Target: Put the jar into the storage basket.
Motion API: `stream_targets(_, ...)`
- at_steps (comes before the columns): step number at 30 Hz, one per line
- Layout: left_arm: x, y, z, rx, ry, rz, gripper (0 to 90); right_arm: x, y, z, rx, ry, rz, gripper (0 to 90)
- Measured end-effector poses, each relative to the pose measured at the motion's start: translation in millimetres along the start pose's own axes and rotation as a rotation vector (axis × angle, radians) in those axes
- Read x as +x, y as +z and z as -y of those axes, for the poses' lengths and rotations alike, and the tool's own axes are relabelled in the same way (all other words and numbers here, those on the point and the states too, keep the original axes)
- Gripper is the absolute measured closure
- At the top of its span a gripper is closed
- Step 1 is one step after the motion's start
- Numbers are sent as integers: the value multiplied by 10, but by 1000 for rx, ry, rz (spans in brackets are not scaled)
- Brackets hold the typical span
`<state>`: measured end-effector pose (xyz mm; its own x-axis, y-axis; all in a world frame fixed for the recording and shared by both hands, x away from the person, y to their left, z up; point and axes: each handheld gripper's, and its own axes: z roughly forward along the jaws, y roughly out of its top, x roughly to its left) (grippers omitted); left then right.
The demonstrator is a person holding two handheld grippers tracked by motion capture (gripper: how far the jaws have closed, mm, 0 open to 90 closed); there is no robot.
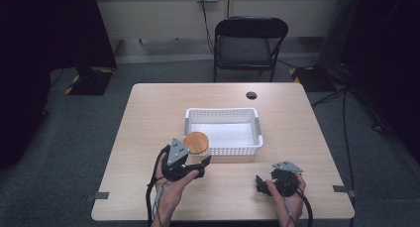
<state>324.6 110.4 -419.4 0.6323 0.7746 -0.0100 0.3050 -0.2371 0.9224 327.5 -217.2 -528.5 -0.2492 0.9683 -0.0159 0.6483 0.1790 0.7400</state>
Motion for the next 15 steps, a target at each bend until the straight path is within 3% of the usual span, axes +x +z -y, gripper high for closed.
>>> stream_targets(15, 104, 121, -352, -12, 34, -14, 253, 0, 0, 0, 0, 0, 0, 0)
